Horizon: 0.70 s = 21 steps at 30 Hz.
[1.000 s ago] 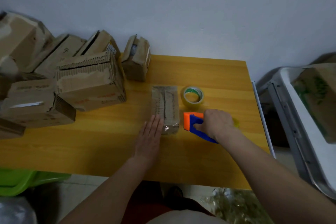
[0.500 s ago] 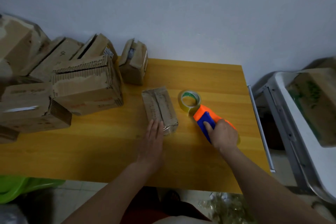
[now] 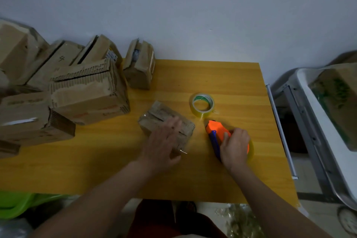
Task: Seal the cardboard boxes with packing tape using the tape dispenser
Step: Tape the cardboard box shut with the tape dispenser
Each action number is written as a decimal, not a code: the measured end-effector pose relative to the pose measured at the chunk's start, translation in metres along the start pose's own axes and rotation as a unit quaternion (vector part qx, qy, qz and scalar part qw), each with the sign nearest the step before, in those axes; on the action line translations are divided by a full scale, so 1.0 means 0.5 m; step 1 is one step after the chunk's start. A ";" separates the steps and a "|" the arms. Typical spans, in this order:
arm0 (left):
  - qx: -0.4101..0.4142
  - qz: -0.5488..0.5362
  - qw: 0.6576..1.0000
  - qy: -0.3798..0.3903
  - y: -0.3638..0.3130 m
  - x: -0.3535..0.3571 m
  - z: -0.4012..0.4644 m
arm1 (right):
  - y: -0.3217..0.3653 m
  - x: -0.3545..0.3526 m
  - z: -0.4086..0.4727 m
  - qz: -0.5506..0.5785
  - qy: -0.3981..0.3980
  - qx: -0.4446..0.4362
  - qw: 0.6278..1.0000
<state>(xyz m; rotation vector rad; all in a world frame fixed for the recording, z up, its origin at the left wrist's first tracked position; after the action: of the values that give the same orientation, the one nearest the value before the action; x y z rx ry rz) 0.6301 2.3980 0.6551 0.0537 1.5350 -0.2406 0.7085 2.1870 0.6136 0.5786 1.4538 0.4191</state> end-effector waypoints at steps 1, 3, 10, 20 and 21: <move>-0.001 0.051 0.996 0.070 0.023 0.010 0.021 | 0.023 -0.006 -0.013 0.047 -0.012 -0.046 0.998; -0.017 0.132 0.974 0.185 0.065 0.029 0.050 | 0.076 -0.001 -0.049 0.134 -0.001 -0.135 0.982; -0.102 0.172 0.960 0.195 0.081 0.044 0.078 | 0.185 0.062 -0.175 0.203 0.082 -0.279 0.935; -0.133 0.111 0.970 0.169 0.082 0.082 0.029 | 0.188 0.150 -0.128 -0.144 0.176 -0.295 0.928; -0.129 0.106 0.973 0.161 0.081 0.083 0.029 | 0.196 0.150 -0.116 -0.155 0.179 -0.303 0.923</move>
<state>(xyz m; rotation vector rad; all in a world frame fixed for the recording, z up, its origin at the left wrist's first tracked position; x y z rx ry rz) 0.6528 2.4299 0.6100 0.0532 1.8566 0.1467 0.6649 2.3164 0.6112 -0.2404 1.6206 0.7085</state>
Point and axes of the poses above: each hand's wrist, its own z-axis towards the middle knuckle, its own x-axis out of the palm, y = z × x, the point moved 7 cm from there along z, towards the middle knuckle, and after that the axes turned 7 degrees about z, right-handed, at the moved point
